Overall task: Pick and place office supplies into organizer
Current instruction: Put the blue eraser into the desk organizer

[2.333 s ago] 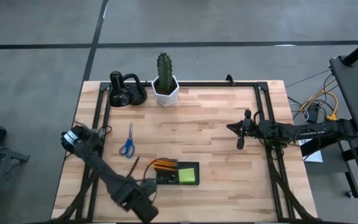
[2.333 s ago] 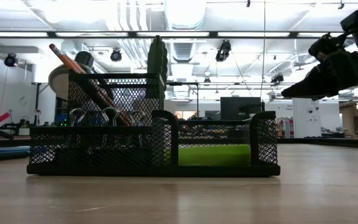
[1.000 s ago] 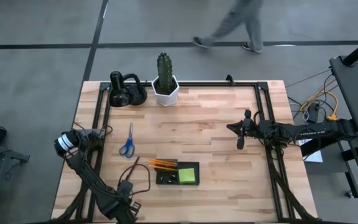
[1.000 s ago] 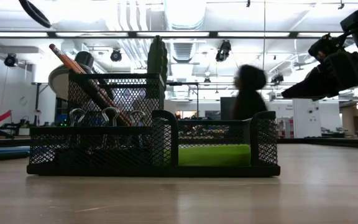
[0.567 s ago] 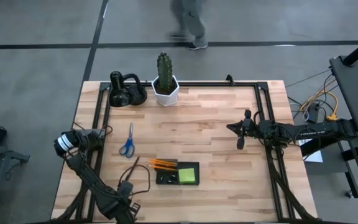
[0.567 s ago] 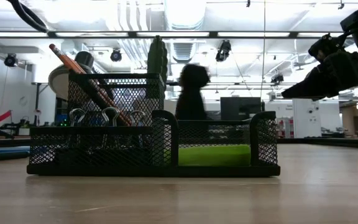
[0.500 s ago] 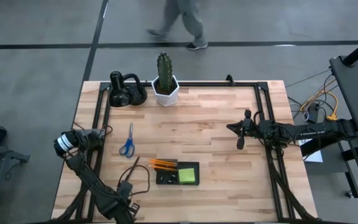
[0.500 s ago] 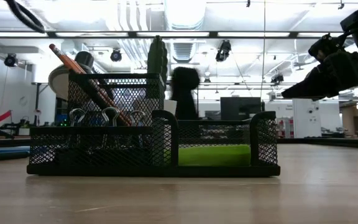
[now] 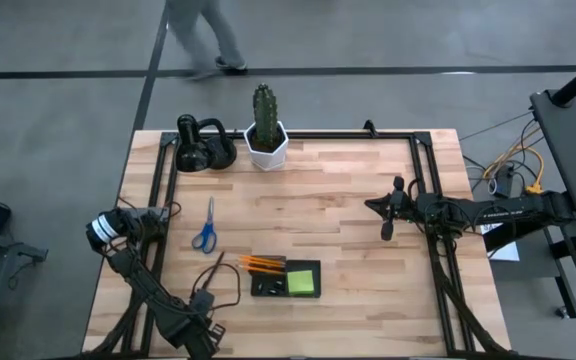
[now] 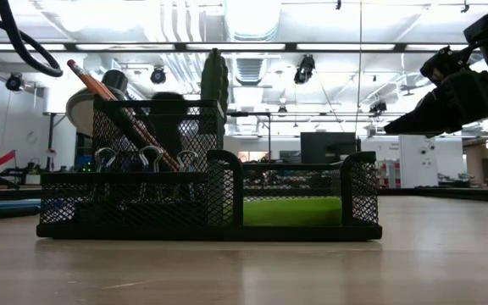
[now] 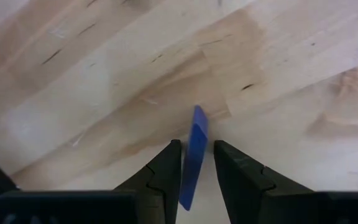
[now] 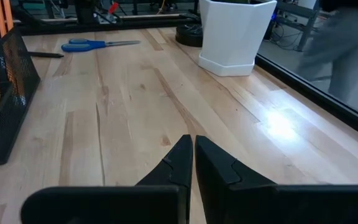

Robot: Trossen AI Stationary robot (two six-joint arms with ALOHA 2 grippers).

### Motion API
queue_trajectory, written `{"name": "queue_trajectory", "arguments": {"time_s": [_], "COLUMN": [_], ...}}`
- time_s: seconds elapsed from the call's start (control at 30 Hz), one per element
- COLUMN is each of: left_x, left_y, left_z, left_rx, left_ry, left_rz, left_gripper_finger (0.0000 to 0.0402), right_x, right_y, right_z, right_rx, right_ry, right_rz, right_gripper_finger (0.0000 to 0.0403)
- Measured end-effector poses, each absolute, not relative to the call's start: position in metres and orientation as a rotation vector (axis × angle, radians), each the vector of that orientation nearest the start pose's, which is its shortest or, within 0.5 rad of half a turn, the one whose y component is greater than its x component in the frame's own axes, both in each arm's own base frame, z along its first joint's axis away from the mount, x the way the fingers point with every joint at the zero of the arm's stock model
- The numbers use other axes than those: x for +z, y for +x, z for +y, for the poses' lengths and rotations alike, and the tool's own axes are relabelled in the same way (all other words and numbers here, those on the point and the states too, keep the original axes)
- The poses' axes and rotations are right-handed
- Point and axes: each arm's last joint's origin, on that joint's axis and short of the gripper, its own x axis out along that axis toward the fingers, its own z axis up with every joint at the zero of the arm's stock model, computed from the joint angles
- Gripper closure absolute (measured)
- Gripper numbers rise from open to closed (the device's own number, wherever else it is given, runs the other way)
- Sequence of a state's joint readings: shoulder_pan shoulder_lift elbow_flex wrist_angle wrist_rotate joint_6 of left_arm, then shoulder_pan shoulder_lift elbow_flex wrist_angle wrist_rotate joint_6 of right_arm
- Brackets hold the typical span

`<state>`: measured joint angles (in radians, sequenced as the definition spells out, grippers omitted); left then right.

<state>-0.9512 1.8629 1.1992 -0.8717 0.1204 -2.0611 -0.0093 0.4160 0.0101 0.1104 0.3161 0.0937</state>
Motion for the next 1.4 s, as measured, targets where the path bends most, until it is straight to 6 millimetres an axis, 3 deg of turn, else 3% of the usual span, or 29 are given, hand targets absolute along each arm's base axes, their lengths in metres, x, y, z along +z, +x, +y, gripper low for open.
{"name": "queue_trajectory", "arguments": {"time_s": [0.47,0.73,1.0,1.4], "left_x": [0.156,0.156,0.157,0.172], "left_y": [0.189,0.190,0.191,0.223], "left_z": [-0.271,-0.272,-0.272,-0.263], "left_rx": [0.797,0.771,0.764,0.606], "left_ry": [-0.898,-0.894,-0.886,-0.854], "left_rz": [1.526,1.528,1.534,1.541], "left_gripper_finger": [0.0317,0.0388,0.0395,0.0397], "right_x": [0.141,0.141,0.141,0.141], "right_y": [0.118,0.118,0.118,0.118], "right_z": [-0.010,-0.010,-0.010,-0.010], "right_rx": [-0.336,-0.336,-0.336,-0.337], "right_ry": [0.047,0.047,0.047,0.051], "right_rz": [0.279,0.280,0.279,0.279], "right_gripper_finger": [0.0394,0.0394,0.0394,0.0394]}}
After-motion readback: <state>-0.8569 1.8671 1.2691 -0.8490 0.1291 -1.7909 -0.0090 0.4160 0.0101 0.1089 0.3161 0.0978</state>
